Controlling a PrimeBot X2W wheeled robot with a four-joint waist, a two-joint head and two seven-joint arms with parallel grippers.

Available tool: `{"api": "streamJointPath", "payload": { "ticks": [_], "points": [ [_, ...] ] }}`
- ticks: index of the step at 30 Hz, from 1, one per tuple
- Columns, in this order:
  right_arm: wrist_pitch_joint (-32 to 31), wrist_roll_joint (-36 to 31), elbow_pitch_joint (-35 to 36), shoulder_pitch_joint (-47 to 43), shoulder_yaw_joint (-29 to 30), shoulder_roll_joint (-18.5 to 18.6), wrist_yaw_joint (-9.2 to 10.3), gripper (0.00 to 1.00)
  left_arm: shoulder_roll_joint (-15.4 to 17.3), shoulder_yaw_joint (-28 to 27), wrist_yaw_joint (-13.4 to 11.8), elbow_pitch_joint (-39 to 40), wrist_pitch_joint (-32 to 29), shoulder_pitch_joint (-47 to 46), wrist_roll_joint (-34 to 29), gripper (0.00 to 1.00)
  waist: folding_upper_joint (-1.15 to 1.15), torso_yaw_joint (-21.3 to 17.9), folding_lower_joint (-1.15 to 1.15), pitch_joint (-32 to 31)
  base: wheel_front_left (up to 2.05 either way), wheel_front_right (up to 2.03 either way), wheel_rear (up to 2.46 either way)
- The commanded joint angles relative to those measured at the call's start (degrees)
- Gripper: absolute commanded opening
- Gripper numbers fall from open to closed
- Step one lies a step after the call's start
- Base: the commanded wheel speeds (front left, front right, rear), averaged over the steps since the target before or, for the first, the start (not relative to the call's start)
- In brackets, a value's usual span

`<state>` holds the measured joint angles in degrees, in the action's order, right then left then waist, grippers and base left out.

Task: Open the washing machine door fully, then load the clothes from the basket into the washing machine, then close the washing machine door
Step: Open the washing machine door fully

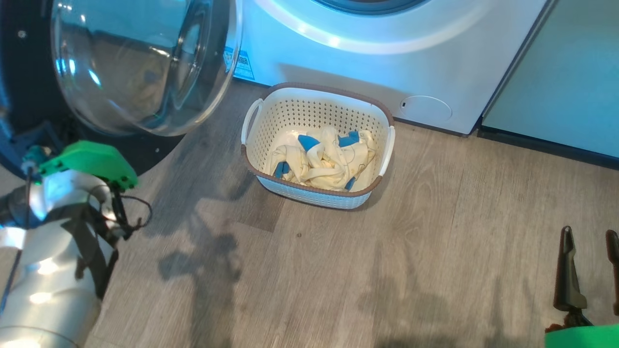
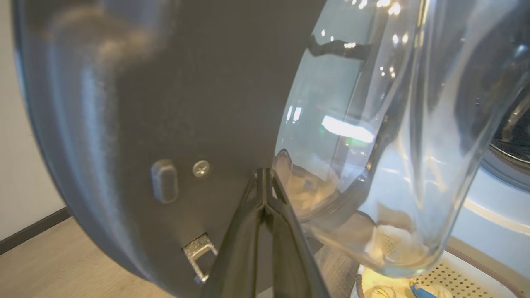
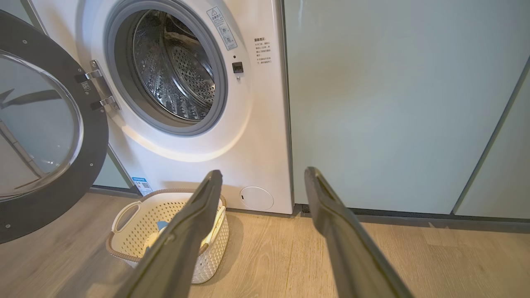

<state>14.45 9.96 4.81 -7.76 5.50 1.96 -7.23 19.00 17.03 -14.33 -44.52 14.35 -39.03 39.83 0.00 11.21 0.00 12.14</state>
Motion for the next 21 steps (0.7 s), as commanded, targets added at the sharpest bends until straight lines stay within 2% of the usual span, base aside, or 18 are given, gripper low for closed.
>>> {"api": "streamJointPath", "payload": {
  "ticks": [1,13,21],
  "points": [
    [0.55,-0.62,1.91,1.98,-1.29,0.92,-0.25,1.00,4.07,-2.66,-7.01,0.20,0.64,-3.46,-0.46,0.00,0.00,-0.07,0.00,0.13,0.00,0.00,0.00],
    [0.55,-1.11,1.93,2.77,-1.58,0.92,-0.25,1.00,7.41,-3.09,-4.75,-7.00,0.64,-8.61,-2.15,0.00,0.00,-0.66,0.00,0.70,0.00,0.00,0.00],
    [0.55,-1.10,1.99,2.80,-1.16,0.92,-0.25,1.00,6.92,-3.71,-4.25,-6.43,0.64,-8.74,-3.35,0.00,0.00,-0.41,0.00,1.01,0.00,0.00,0.00]
  ]
}}
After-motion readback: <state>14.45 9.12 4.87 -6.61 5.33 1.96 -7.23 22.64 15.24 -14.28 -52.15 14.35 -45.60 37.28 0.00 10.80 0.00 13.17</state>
